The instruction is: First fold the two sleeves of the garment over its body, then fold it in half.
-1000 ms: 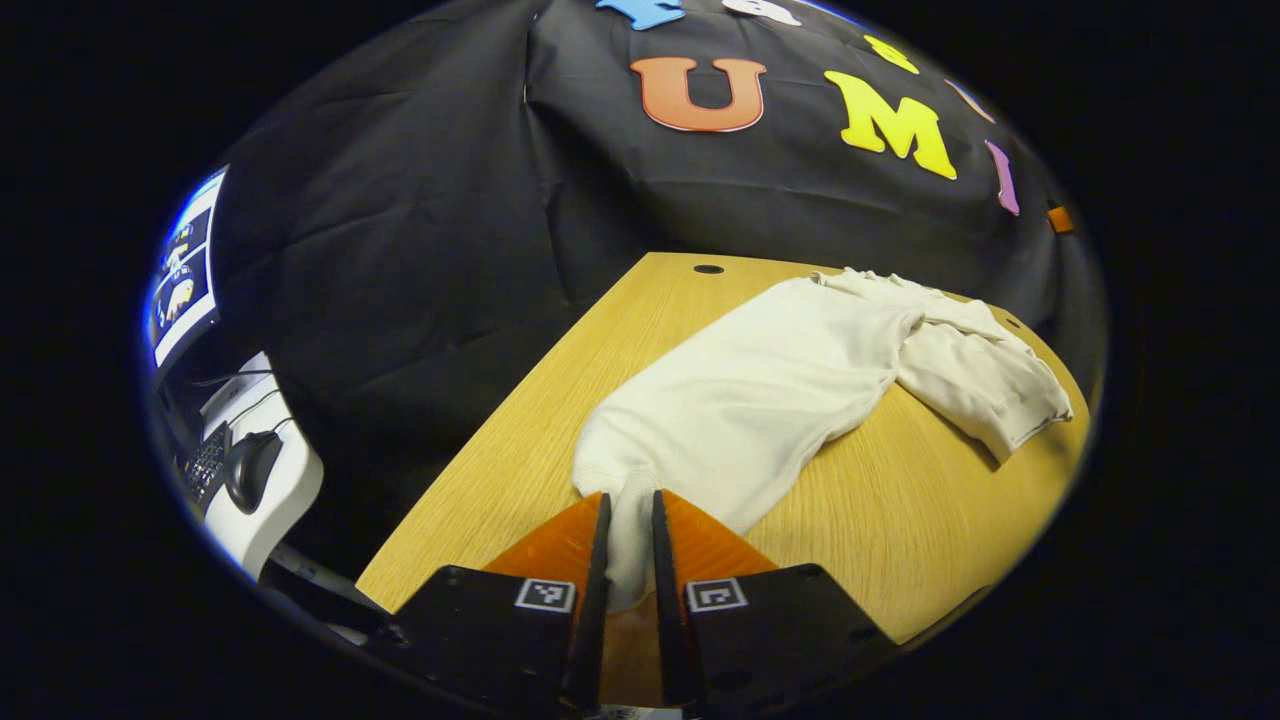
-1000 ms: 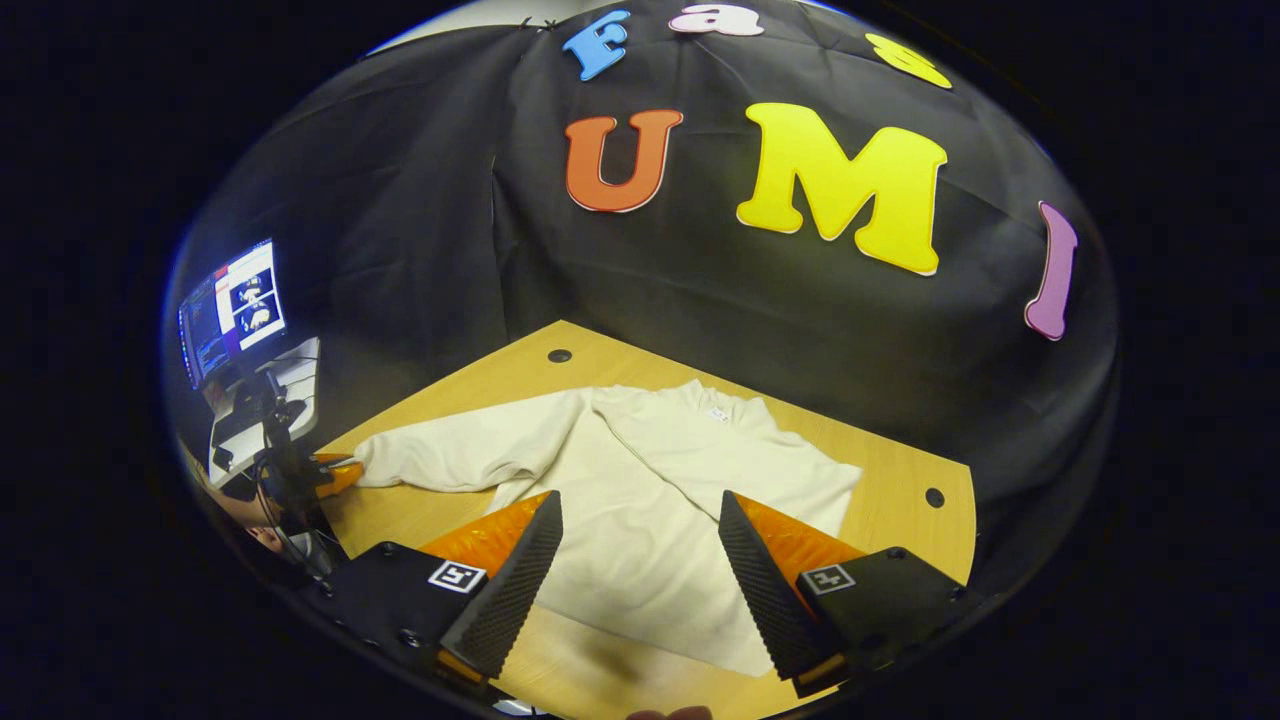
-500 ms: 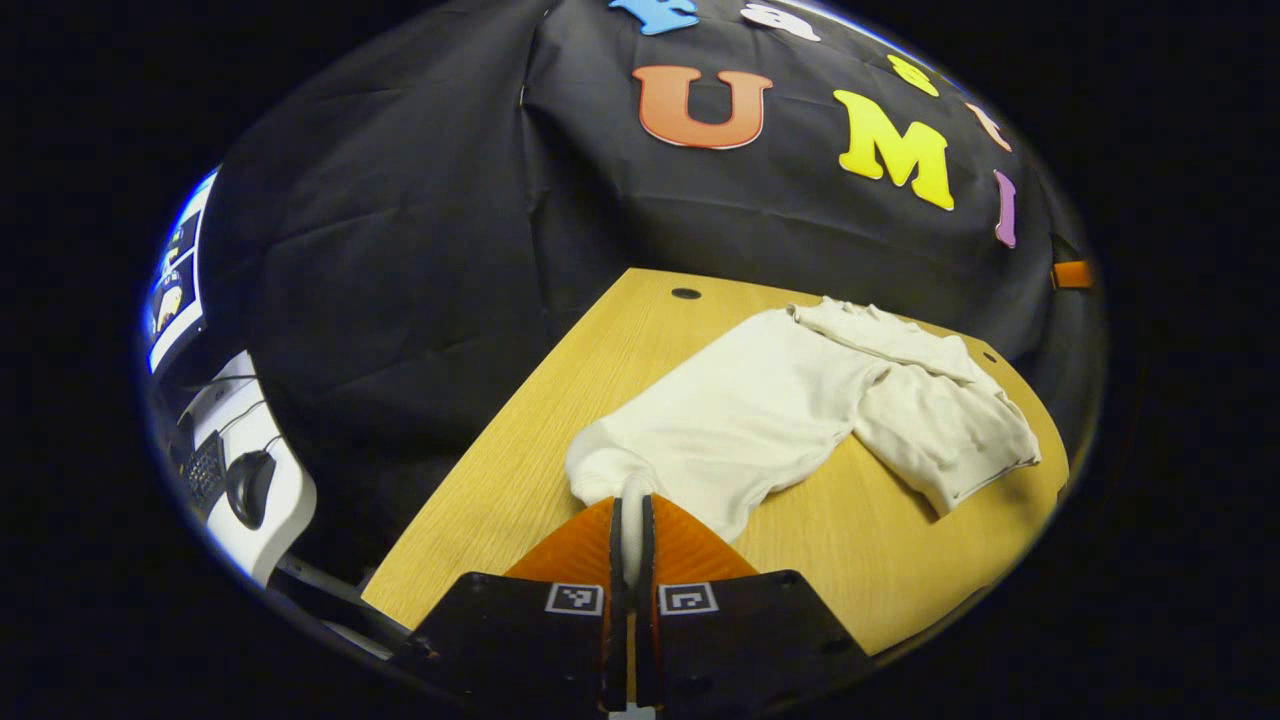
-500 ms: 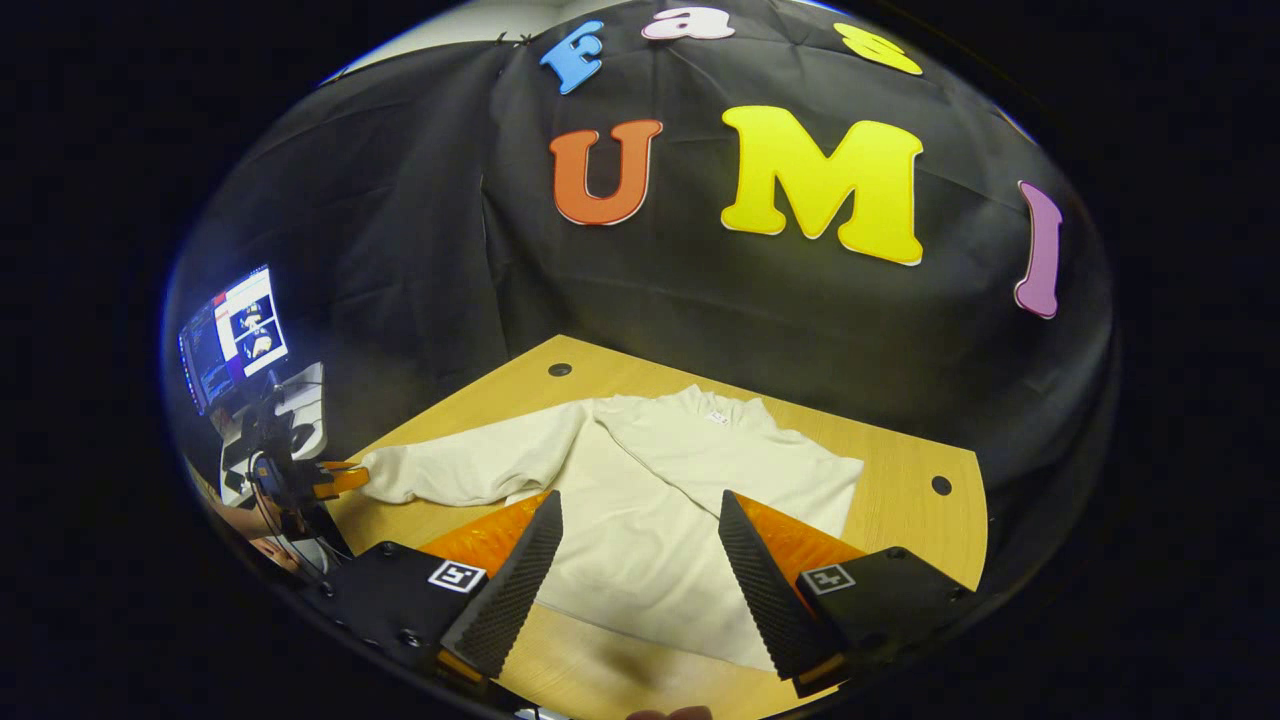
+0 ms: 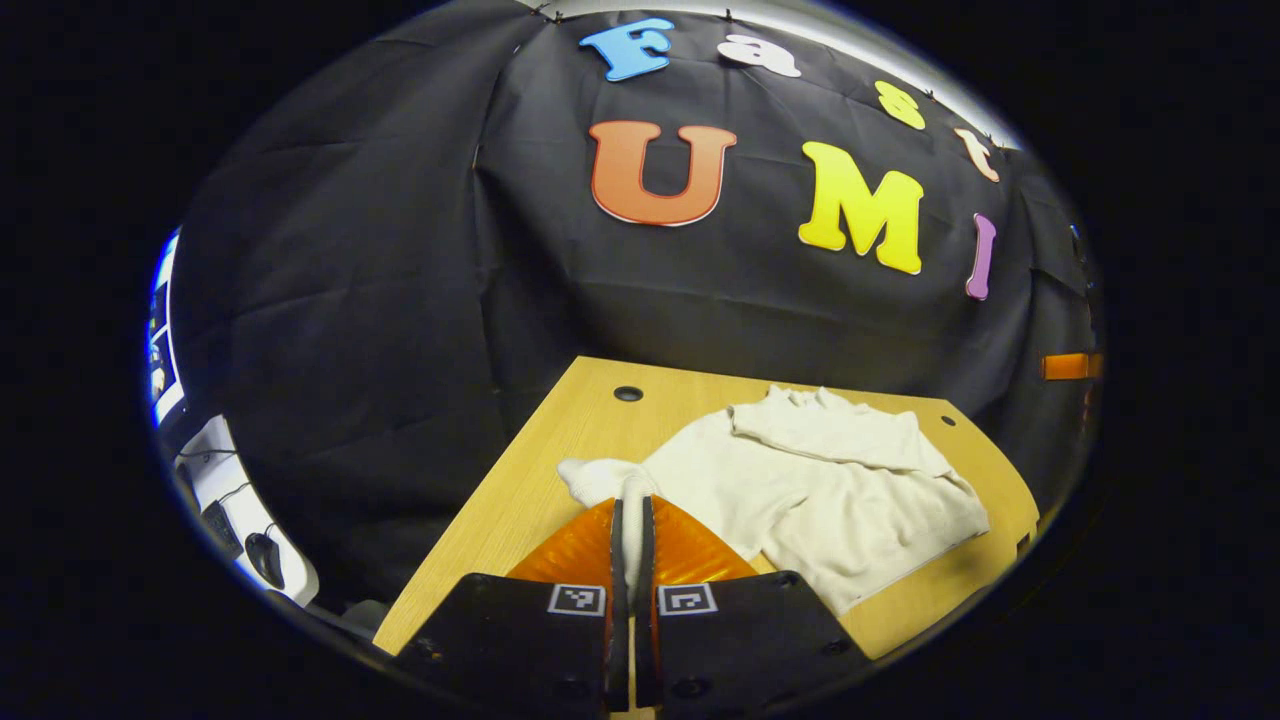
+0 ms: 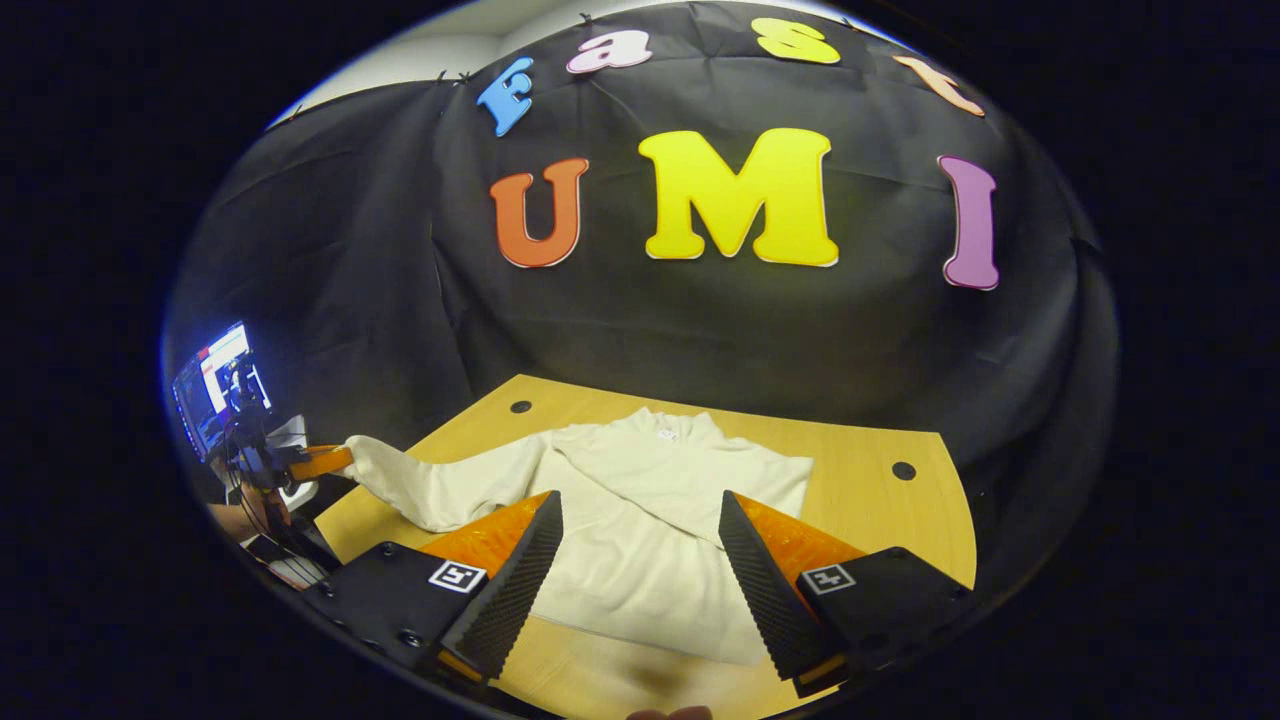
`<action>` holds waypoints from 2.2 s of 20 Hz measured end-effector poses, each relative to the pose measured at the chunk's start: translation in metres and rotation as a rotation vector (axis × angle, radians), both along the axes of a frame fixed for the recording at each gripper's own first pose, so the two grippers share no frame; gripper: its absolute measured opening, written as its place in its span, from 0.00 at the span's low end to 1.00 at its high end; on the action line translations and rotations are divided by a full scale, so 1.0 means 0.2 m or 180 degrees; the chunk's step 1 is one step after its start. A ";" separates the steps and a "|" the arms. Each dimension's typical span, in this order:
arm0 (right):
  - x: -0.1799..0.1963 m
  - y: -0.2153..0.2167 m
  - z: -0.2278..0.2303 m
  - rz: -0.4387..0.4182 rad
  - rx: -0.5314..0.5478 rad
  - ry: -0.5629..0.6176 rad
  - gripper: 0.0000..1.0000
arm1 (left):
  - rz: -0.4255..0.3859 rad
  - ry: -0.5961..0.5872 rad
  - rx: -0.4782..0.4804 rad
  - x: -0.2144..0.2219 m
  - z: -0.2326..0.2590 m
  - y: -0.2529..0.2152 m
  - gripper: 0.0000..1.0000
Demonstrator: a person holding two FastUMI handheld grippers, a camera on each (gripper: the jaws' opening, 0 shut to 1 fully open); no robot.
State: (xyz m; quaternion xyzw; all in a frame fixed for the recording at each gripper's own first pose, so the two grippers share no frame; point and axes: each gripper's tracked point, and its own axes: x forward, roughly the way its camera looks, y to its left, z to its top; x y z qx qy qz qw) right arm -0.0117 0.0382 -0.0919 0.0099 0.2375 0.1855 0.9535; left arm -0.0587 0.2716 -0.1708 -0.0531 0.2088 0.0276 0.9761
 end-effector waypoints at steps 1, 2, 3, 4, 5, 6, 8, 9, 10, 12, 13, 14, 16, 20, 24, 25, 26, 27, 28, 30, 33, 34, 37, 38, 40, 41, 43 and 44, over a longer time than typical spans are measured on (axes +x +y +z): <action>0.00 -0.06 0.02 -0.0060 0.0021 -0.0028 0.98 | -0.0062 -0.0056 0.0010 0.05 0.06 -0.04 0.05; 0.01 -0.11 0.05 -0.0116 0.0041 -0.0066 0.96 | -0.0127 -0.0116 0.0019 0.11 0.11 -0.09 0.05; 0.00 -0.16 0.07 -0.0171 0.0060 -0.0093 0.98 | -0.0188 -0.0174 0.0012 0.15 0.17 -0.14 0.05; 0.00 -0.21 0.09 -0.0225 0.0076 -0.0115 0.98 | -0.0244 -0.0226 -0.0008 0.20 0.23 -0.19 0.05; -0.01 -0.26 0.10 -0.0281 0.0096 -0.0140 0.98 | -0.0298 -0.0285 -0.0032 0.26 0.29 -0.24 0.05; -0.01 -0.31 0.12 -0.0339 0.0114 -0.0158 0.98 | -0.0362 -0.0338 -0.0060 0.31 0.34 -0.30 0.05; -0.01 -0.40 0.14 -0.0453 0.0154 -0.0184 0.98 | -0.0491 -0.0420 -0.0089 0.42 0.42 -0.40 0.05; -0.02 -0.45 0.15 -0.0517 0.0169 -0.0199 0.98 | -0.0560 -0.0452 -0.0094 0.46 0.45 -0.45 0.05; -0.02 -0.50 0.16 -0.0584 0.0182 -0.0211 0.98 | -0.0624 -0.0491 -0.0089 0.51 0.49 -0.51 0.05; -0.04 -0.60 0.17 -0.0733 0.0220 -0.0222 0.98 | -0.0747 -0.0535 -0.0109 0.59 0.55 -0.61 0.05; -0.05 -0.66 0.19 -0.0815 0.0251 -0.0240 0.98 | -0.0814 -0.0559 -0.0159 0.64 0.59 -0.67 0.05; -0.07 -0.71 0.20 -0.0891 0.0272 -0.0256 0.98 | -0.0882 -0.0582 -0.0203 0.68 0.62 -0.74 0.05; -0.10 -0.82 0.21 -0.1057 0.0277 -0.0271 0.98 | -0.1041 -0.0627 -0.0240 0.77 0.67 -0.88 0.05; -0.19 -1.02 0.27 -0.1369 0.0342 -0.0329 0.97 | -0.1423 -0.0666 -0.0232 0.92 0.73 -1.20 0.05; -0.27 -1.19 0.27 -0.1621 0.0319 -0.0328 0.97 | -0.1822 -0.0617 -0.0299 1.03 0.70 -1.58 0.05; -0.30 -1.22 0.26 -0.1690 0.0312 -0.0318 0.97 | -0.1911 -0.0595 -0.0327 1.04 0.68 -1.66 0.05; -0.33 -1.26 0.26 -0.1756 0.0298 -0.0302 0.97 | -0.1997 -0.0565 -0.0346 1.05 0.65 -1.75 0.05; -0.35 -1.30 0.24 -0.1824 0.0283 -0.0288 0.97 | -0.2075 -0.0528 -0.0366 1.06 0.62 -1.83 0.05; -0.37 -1.33 0.24 -0.1883 0.0273 -0.0271 0.97 | -0.2149 -0.0479 -0.0395 1.08 0.59 -1.91 0.05; -0.43 -1.39 0.21 -0.1997 0.0234 -0.0220 0.97 | -0.2285 -0.0343 -0.0404 1.10 0.49 -2.05 0.05; -0.47 -1.46 0.17 -0.2100 0.0153 -0.0140 0.97 | -0.2366 -0.0115 -0.0431 1.14 0.30 -2.20 0.05; -0.49 -1.47 0.16 -0.2122 0.0128 -0.0121 0.97 | -0.2372 -0.0015 -0.0473 1.15 0.22 -2.25 0.05; -0.54 -1.51 0.13 -0.2201 0.0113 -0.0033 0.97 | -0.2314 0.0209 -0.0498 1.18 0.02 -2.35 0.05; -0.55 -1.52 0.11 -0.2233 0.0113 0.0001 0.97 | -0.2298 0.0252 -0.0471 1.19 -0.03 -2.37 0.06; -0.59 -1.53 0.09 -0.2293 0.0107 0.0065 0.97 | -0.2249 0.0294 -0.0410 1.22 -0.14 -2.44 0.05; -0.61 -1.53 0.06 -0.2307 0.0094 0.0112 0.97 | -0.2241 0.0308 -0.0374 1.23 -0.19 -2.47 0.05; -0.65 -1.53 0.03 -0.2328 0.0046 0.0193 0.97 | -0.2246 0.0381 -0.0368 1.26 -0.30 -2.55 0.05; -0.67 -1.53 0.03 -0.2333 0.0011 0.0220 0.97 | -0.2233 0.0428 -0.0318 1.28 -0.36 -2.57 0.05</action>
